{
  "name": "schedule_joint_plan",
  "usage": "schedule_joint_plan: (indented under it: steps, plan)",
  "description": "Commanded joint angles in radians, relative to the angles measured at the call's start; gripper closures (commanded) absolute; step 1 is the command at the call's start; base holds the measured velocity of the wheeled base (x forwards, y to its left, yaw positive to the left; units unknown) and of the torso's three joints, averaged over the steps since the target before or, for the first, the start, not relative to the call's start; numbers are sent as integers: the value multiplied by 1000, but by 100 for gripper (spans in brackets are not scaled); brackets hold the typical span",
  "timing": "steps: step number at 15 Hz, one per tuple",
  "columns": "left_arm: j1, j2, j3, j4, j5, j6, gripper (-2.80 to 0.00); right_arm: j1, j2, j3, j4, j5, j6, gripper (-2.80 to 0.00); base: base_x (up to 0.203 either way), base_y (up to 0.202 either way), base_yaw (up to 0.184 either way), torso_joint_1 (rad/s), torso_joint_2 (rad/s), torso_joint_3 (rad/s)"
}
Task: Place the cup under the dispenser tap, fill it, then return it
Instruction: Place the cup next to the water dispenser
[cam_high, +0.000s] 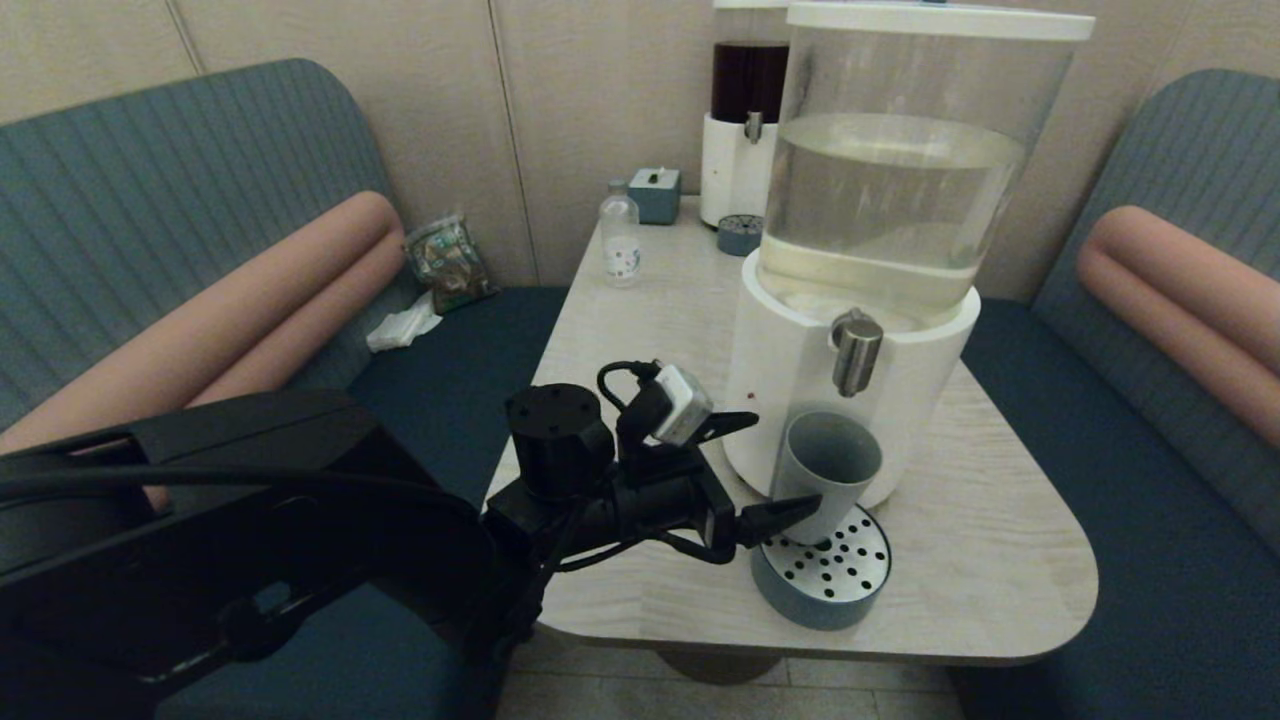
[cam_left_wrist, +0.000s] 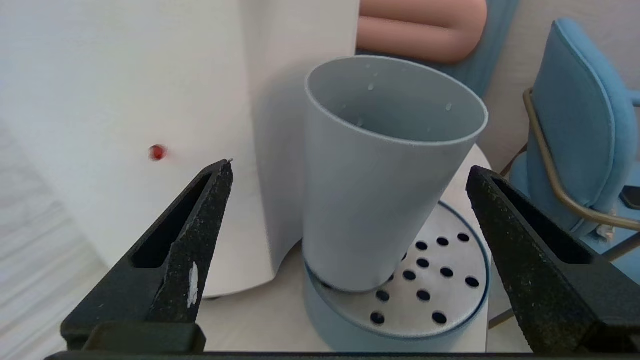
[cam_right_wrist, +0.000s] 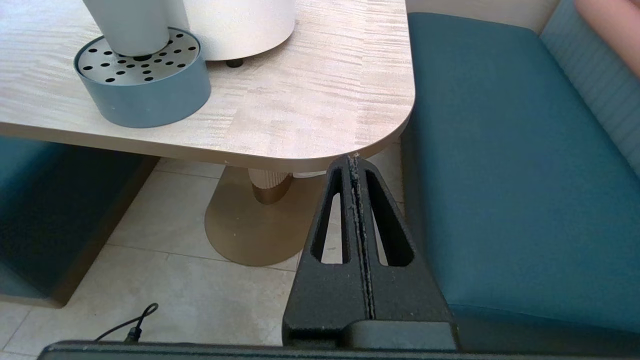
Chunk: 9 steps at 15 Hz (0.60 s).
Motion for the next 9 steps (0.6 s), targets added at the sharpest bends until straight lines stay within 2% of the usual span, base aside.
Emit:
schedule_joint_plan:
  steps: [1, 9]
  plan:
    - [-9, 19, -20, -8, -2, -1, -280, 0, -3, 0, 0, 0, -1, 0, 0, 0, 0, 0, 0, 0]
    - [-83, 60, -56, -8, 35, -20, -280, 0, -3, 0, 0, 0, -1, 0, 0, 0, 0, 0, 0, 0]
